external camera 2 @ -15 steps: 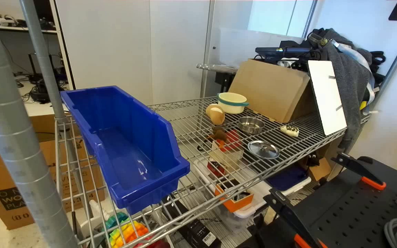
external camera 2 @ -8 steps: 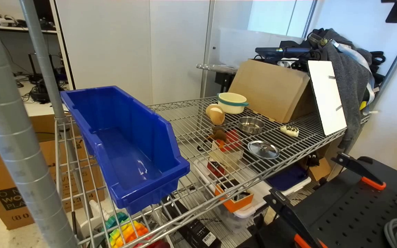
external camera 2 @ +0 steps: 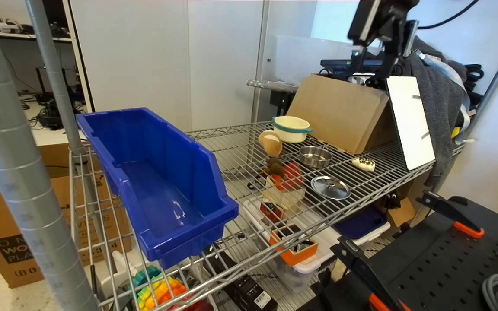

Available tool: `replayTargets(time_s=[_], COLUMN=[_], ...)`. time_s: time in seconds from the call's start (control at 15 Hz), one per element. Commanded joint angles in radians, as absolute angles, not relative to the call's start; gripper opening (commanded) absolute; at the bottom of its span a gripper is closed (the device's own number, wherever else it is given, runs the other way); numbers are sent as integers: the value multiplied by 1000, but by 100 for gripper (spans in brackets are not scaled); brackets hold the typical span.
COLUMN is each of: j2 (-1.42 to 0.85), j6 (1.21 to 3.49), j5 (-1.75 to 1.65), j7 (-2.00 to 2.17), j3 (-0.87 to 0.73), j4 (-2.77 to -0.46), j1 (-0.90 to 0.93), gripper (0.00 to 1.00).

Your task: Put the dark brown doll in the silver pot

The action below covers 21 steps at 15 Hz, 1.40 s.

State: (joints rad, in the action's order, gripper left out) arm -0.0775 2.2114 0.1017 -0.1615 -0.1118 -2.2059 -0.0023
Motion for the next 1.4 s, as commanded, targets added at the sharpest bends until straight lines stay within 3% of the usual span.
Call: replayTargets(time_s=[0.0,0.47,1.33], j2=[-296,-581,-742], j6=[2260,2381,2560], j5=[94,113,65], j7=[-60,4,88], j3=[-62,-25,-18], j4=[-2040,-1847,-1827], j1=[-5,-12,65], gripper=[100,100,100])
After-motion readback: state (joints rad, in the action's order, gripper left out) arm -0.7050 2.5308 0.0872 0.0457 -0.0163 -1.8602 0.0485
